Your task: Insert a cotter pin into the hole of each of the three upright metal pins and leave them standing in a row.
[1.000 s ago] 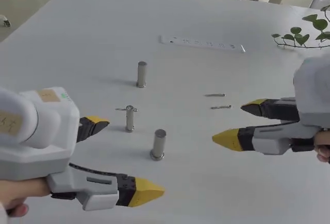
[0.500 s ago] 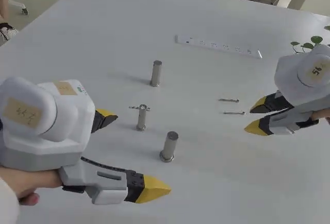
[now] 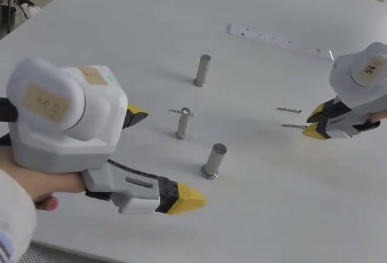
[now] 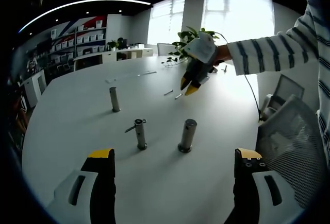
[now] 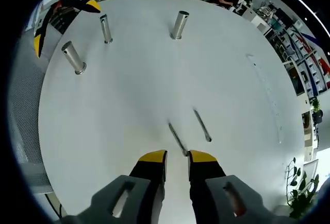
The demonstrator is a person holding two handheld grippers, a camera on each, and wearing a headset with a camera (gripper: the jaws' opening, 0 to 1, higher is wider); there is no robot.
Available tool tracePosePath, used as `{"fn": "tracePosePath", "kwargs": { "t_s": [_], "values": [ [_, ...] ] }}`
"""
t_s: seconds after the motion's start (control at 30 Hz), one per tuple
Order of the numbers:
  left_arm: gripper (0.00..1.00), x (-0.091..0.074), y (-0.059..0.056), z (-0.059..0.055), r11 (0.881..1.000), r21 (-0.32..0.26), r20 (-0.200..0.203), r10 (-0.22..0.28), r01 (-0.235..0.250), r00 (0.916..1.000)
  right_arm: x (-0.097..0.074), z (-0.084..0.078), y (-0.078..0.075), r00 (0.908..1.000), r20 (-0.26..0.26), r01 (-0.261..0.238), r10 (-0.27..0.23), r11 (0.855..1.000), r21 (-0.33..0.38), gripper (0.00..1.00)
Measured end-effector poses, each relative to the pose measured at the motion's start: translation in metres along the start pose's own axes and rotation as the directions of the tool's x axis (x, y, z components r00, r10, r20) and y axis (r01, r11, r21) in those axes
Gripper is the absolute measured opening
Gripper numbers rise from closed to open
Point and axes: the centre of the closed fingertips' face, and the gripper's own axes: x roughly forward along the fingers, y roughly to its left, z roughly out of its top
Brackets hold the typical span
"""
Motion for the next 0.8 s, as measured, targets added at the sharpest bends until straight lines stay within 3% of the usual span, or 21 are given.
{"fn": "tracePosePath", "kwargs": {
  "t_s": [0.27, 0.43, 0.53, 0.63, 0.7, 0.73, 0.8],
  "values": [
    [0.95, 0.0, 0.002, -0.007, 1.0, 0.027, -0.033, 0.016, -0.015, 0.9993, 0.004, 0.0, -0.002, 0.9999, -0.011, -0.012, 0.012, 1.0, -0.013, 0.11],
    [0.95, 0.0, 0.002, -0.008, 1.0, 0.026, -0.04, 0.013, -0.012, 0.9991, 0.008, 0.003, 0.002, 0.9981, -0.049, -0.042, 0.037, 0.994, -0.105, 0.16],
    [0.95, 0.0, 0.002, -0.009, 1.0, 0.026, -0.043, 0.014, -0.013, 0.999, 0.011, 0.005, 0.003, 0.9969, -0.06, -0.058, 0.051, 0.991, -0.117, 0.14],
    [0.95, 0.0, 0.002, -0.01, 1.0, 0.023, -0.05, 0.01, -0.009, 0.9987, 0.011, 0.004, 0.012, 0.9901, -0.074, -0.129, 0.12, 0.981, -0.143, 0.06],
    [0.95, 0.0, 0.001, -0.011, 1.0, 0.026, -0.055, 0.007, -0.005, 0.9985, 0.01, 0.003, 0.021, 0.9808, -0.077, -0.187, 0.179, 0.976, -0.112, 0.0],
    [0.95, 0.0, 0.0, -0.011, 1.0, 0.028, -0.057, 0.005, -0.003, 0.9984, 0.01, 0.005, 0.015, 0.9852, -0.074, -0.163, 0.154, 0.978, -0.127, 0.0],
    [0.95, 0.001, 0.0, -0.012, 1.0, 0.03, -0.061, 0.001, 0.0, 0.9981, 0.009, 0.005, 0.016, 0.9835, -0.078, -0.171, 0.163, 0.978, -0.116, 0.0]
  ]
}}
